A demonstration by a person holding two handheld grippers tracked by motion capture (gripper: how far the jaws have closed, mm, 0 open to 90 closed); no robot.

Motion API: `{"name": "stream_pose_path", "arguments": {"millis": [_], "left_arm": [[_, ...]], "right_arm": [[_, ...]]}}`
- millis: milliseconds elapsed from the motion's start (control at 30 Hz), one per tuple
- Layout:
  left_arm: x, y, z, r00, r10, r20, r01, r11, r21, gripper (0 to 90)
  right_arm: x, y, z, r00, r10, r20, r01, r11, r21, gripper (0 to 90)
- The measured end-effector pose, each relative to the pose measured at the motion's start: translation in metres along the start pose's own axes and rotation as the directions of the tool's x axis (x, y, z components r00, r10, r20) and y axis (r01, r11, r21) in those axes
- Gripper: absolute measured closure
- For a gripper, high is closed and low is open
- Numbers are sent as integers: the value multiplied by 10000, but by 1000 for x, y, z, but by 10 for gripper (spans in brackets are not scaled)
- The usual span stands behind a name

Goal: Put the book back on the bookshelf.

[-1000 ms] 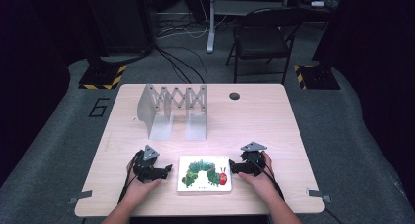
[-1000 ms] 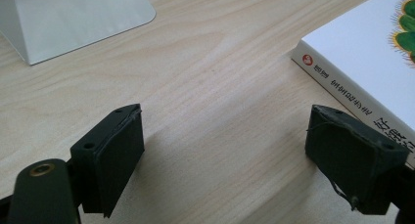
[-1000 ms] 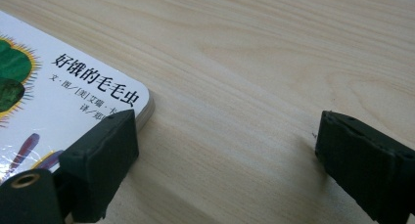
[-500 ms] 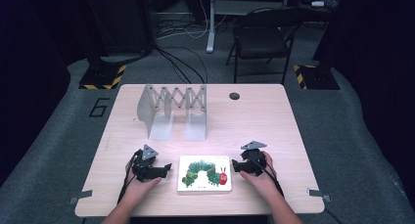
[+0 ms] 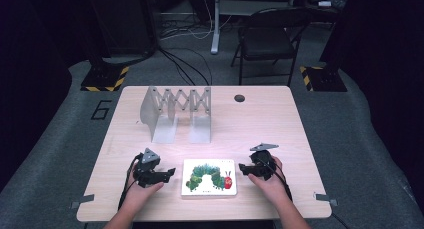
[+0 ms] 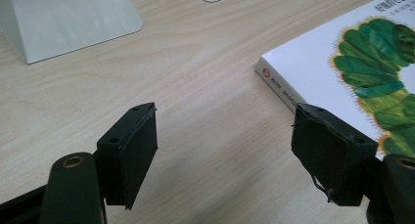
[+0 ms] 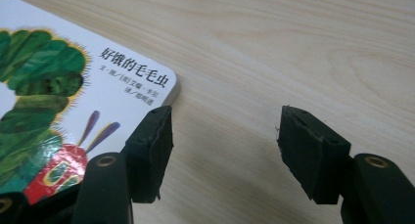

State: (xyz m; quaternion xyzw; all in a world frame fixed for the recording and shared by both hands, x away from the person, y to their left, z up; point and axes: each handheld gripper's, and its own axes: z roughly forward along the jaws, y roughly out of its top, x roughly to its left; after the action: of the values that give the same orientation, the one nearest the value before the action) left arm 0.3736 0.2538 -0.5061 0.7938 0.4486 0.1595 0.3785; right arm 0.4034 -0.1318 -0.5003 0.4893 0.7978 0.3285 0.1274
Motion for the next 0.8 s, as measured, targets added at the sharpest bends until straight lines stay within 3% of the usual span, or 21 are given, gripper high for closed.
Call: {"name": "stream_pose_path", "arguments": {"millis": [233, 467, 500, 600, 800], "left_arm": [[-10, 0, -2, 9985, 422, 356, -427, 9990, 136, 259], [-17, -1, -4, 9976, 465, 521, -474, 9988, 155, 259], [-18, -1, -6, 9970, 425, 641, -441, 9987, 244, 259], [-21, -3, -8, 9965, 211, 808, -232, 9994, 257, 259], [-27, -5, -11, 9944, 476, 940, -510, 9981, 343, 259]], "right_arm": [[2, 1, -3, 9992, 130, -390, -127, 9999, 68, 380], [2, 3, -4, 9984, -43, -570, 46, 10000, 56, 380], [4, 4, -4, 9981, 103, -610, -100, 9999, 47, 380], [4, 5, -2, 9981, -61, -612, 60, 10000, -4, 380], [6, 9, -1, 9976, -2, -696, -2, 10000, -46, 380]]}}
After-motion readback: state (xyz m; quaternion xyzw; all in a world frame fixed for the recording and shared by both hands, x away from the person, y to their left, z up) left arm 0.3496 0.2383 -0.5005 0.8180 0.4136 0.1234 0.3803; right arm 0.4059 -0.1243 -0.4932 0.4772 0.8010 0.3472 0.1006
